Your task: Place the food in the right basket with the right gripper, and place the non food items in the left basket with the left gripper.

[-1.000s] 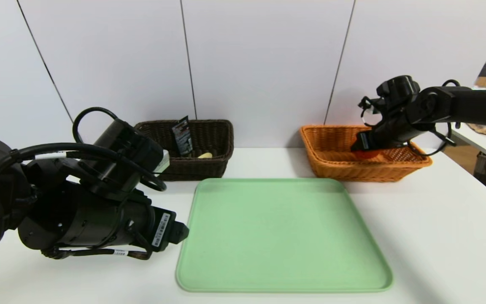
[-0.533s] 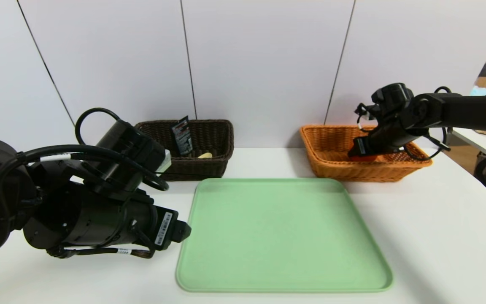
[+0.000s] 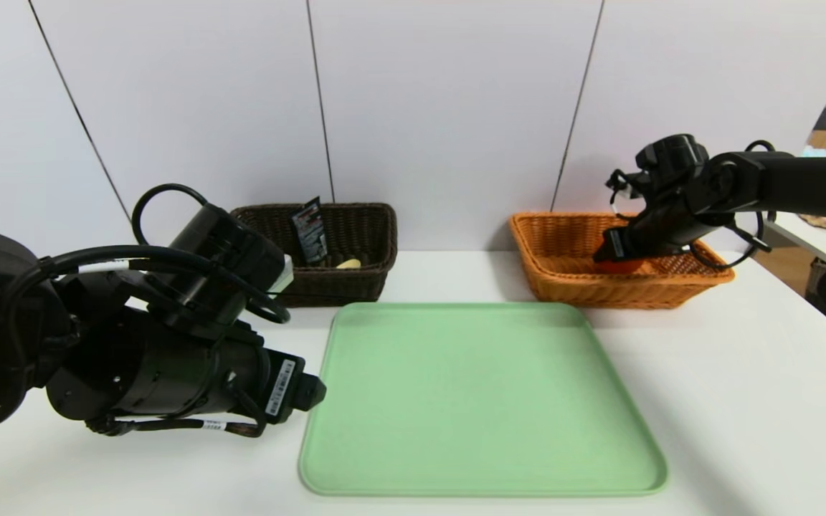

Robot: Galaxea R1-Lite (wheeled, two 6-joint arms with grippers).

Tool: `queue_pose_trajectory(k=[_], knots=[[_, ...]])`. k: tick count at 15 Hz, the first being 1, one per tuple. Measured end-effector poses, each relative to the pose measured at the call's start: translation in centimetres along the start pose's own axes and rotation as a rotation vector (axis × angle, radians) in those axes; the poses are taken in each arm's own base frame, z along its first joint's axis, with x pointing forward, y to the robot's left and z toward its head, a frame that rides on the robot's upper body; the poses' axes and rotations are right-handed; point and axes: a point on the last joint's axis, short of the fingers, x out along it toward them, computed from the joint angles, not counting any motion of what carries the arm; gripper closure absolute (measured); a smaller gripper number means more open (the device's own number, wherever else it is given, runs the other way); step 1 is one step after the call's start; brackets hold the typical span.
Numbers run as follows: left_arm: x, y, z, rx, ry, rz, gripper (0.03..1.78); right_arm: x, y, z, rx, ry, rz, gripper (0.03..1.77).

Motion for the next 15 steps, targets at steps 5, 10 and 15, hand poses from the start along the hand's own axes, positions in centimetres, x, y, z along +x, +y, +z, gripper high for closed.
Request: queue_pose_trajectory(k=[5,10,15], knots=[[-0.1,0.0,0.0,-0.001,-0.001,0.001,0.12,-0.3,-0.1,0.2,0.001,-0.012,-0.001,0.4],[-0.3,0.1,0.0,-0.003,-0.009,-0.002,0.12,-1.5,-0.2,0.5,0.003,-0.031,0.0,0.26],[-1.4,0.4,0.2,-0.006,-0.045,-0.008,0.12,-6.7,-0.4,1.0,0.01,-0.058,0.012,0.18]])
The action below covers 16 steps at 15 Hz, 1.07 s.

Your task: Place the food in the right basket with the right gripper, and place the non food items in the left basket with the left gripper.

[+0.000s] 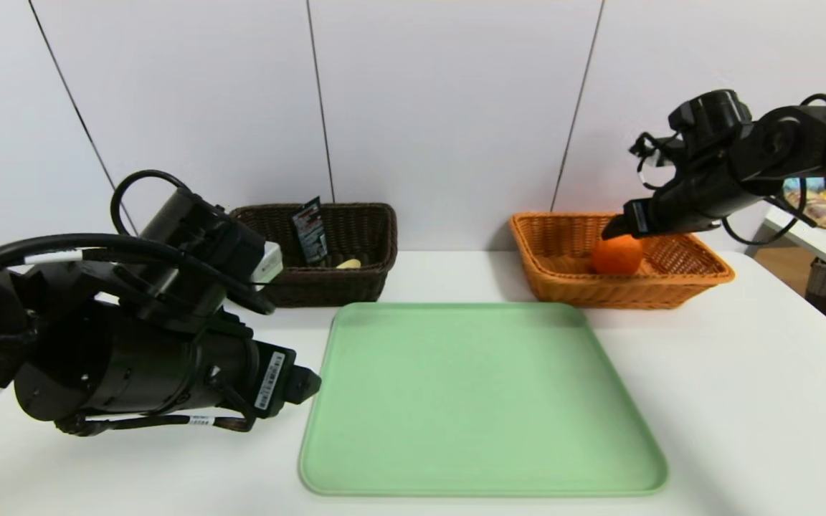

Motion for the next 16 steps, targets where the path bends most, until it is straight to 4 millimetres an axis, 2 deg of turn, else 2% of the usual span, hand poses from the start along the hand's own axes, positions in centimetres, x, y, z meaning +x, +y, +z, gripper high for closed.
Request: queue_pose_trajectory(k=[4,8,12,16], knots=[[-2.0,0.8,0.5,-0.009,-0.07,-0.008,0.12,-5.4,0.1,-0.5,0.01,-0.006,0.009,0.14],[-4.4,2.1,0.7,-0.022,-0.152,0.022,0.12,-10.5,0.5,-2.4,0.001,-0.003,0.023,0.12],[-6.4,3.0,0.2,-0.046,-0.213,0.05,0.12,-15.4,1.3,-5.6,0.004,-0.016,0.05,0.11],[-7.7,3.7,-1.2,-0.051,-0.237,0.048,0.12,-18.9,2.4,-10.0,-0.037,-0.007,0.096,0.11]])
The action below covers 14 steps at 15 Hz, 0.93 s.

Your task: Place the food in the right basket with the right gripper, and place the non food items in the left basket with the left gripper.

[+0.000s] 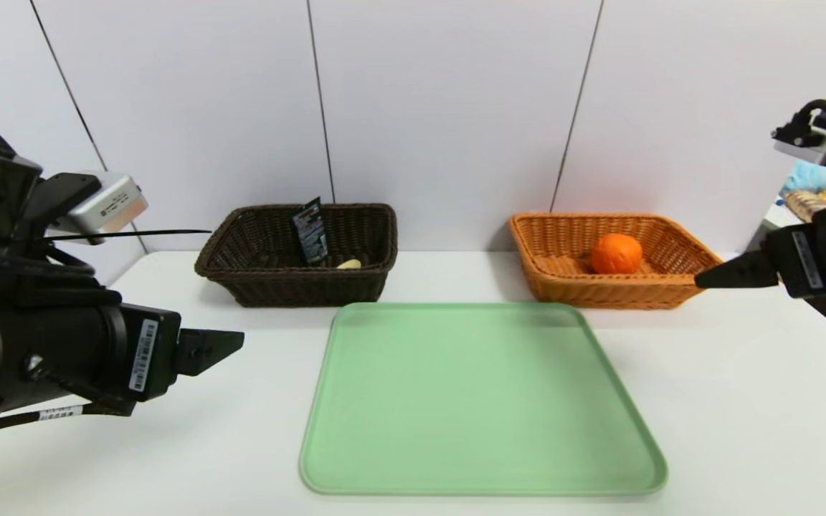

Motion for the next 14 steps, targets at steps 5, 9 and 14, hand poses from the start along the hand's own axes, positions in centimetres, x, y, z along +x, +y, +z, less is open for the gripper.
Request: queue_pose_trajectory(k=[5,9,14], knots=[[-1.5,1.1,-2.3,0.016,0.001,-0.004,0.12,-3.7,0.9,-6.2,-0.045,-0.02,0.07,0.11],[-3.1,2.5,-4.9,0.039,-0.014,0.002,0.12,-6.4,0.8,-11.1,-0.063,-0.073,0.134,0.11],[-5.2,4.6,-9.0,0.063,-0.01,0.042,0.12,-9.6,0.3,-16.3,-0.077,-0.162,0.161,0.11]])
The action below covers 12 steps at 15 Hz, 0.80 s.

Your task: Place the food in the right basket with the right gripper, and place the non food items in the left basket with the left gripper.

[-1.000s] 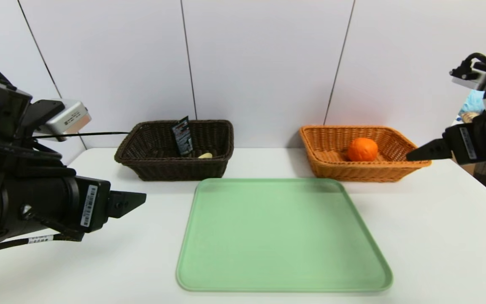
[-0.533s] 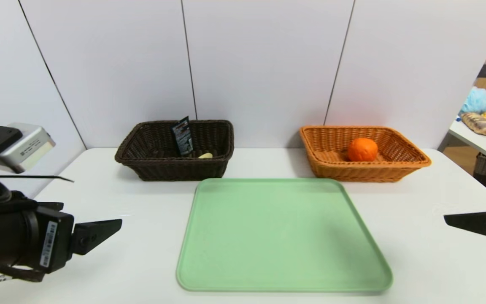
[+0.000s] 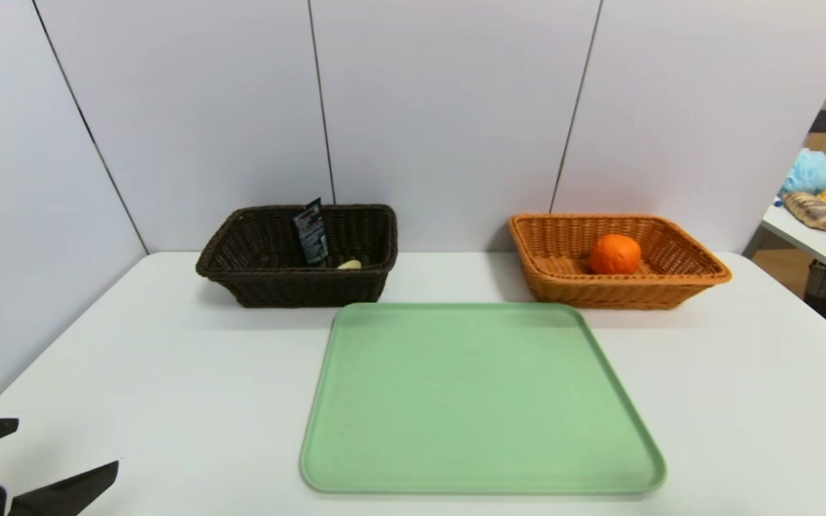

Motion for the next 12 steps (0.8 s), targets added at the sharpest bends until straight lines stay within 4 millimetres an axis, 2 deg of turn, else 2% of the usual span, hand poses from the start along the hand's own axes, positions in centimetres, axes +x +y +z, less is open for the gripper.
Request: queue_pose_trajectory(k=[5,12], knots=[[-1.9,1.7,-4.2,0.006,-0.03,0.105,0.12,-2.4,0.3,-3.3,0.006,-0.044,0.016,0.11],[-3.4,2.1,-8.5,-0.043,-0.084,0.338,0.12,-4.7,1.6,-5.7,0.11,-0.179,-0.144,0.11]])
